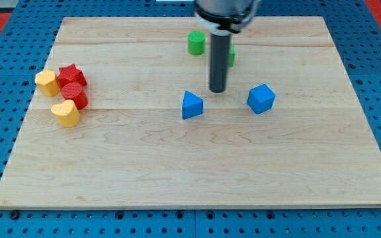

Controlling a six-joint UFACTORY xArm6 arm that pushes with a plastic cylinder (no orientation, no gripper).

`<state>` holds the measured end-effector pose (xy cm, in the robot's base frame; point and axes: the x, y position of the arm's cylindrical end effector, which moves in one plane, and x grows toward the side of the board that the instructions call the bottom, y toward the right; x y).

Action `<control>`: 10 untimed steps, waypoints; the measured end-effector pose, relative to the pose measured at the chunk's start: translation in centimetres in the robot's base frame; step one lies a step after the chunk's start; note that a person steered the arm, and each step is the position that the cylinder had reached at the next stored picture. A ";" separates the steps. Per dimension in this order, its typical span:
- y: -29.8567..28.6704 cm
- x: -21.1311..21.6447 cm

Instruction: Move the yellow blocks away from the red blocks

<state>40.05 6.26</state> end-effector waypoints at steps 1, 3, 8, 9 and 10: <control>1.4 -2.9; -4.2 -9.3; -6.4 -3.7; -6.4 -3.7; -6.5 -3.7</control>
<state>36.36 -0.25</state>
